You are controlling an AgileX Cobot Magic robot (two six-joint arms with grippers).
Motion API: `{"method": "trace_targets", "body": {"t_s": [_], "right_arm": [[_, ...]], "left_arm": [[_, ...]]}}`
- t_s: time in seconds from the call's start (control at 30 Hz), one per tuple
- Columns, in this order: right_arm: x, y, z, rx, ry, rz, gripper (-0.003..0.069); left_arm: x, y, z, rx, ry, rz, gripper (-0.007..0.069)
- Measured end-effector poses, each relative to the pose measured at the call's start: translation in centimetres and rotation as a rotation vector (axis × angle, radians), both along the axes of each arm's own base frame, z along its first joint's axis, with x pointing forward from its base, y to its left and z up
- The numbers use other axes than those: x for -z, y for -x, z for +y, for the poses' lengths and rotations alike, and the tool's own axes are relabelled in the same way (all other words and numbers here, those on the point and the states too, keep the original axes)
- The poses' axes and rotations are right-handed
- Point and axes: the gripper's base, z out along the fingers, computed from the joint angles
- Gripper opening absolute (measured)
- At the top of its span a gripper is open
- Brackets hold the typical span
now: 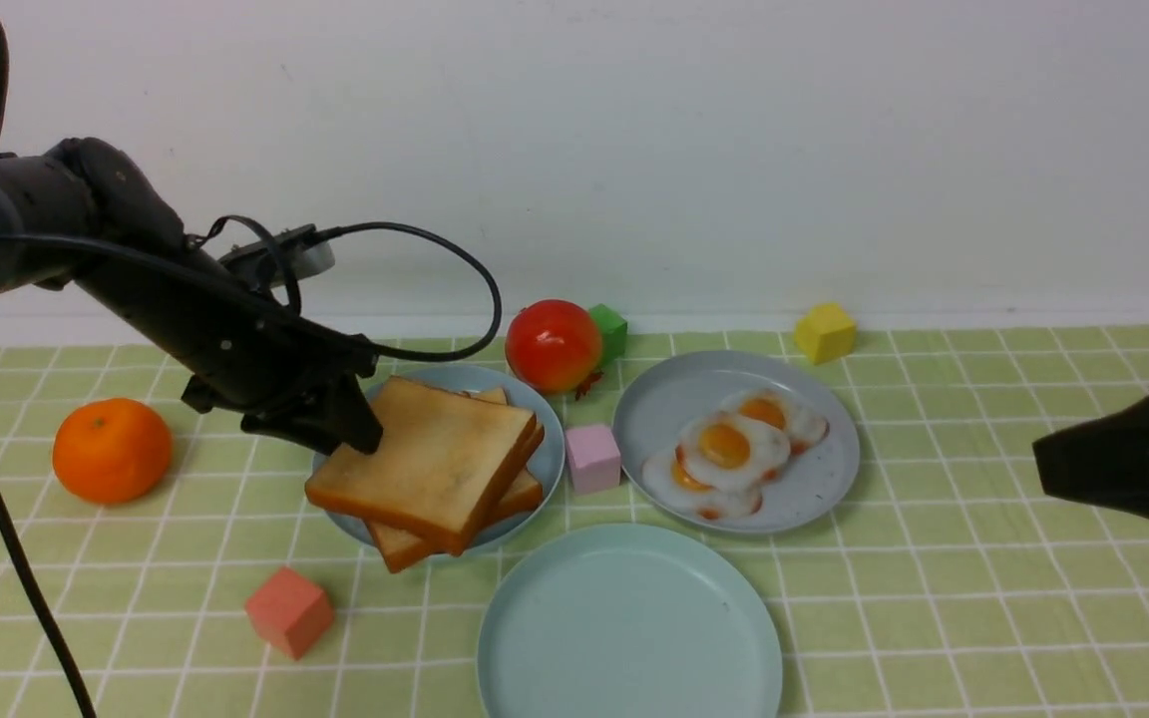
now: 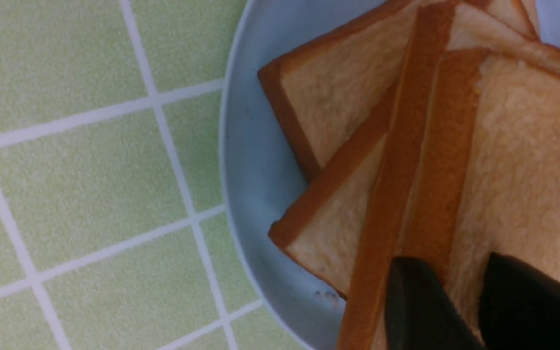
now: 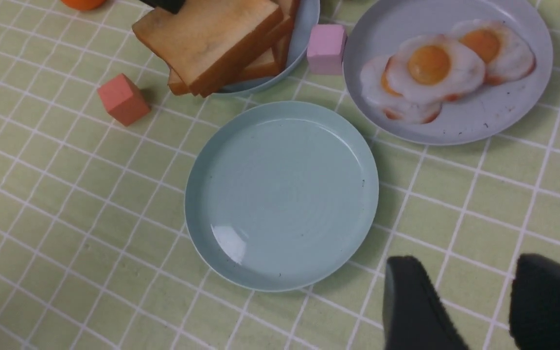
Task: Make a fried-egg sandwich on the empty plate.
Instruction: Use the left arm to grab a slice of bread, then use the left arm to put a slice of bread into the empty plate in the middle
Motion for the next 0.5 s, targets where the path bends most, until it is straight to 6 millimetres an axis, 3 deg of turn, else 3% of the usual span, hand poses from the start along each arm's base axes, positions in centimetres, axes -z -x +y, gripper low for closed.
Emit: {"method": "trace_targets", "body": {"t_s": [0.23,0.4,0.5], "right_arm": [[0.2,0.2,0.0,-0.012,0.007,0.024,0.0271],[0.3,0.4,0.0,-0.022,0.014,0.045,0.0245],[0.4,0.5,0.0,-0.028,0.017,0.056,0.0244]], "left_arm": [[-0.3,0.1,0.0,0.009,0.003,0.002,0.0046],[-3.4,1.2,-0.1,-0.005,0.018,-0.010,0.0006],[-7.0,3.6,-0.8,-0.034,0.091,-0.019,0.0006]]}}
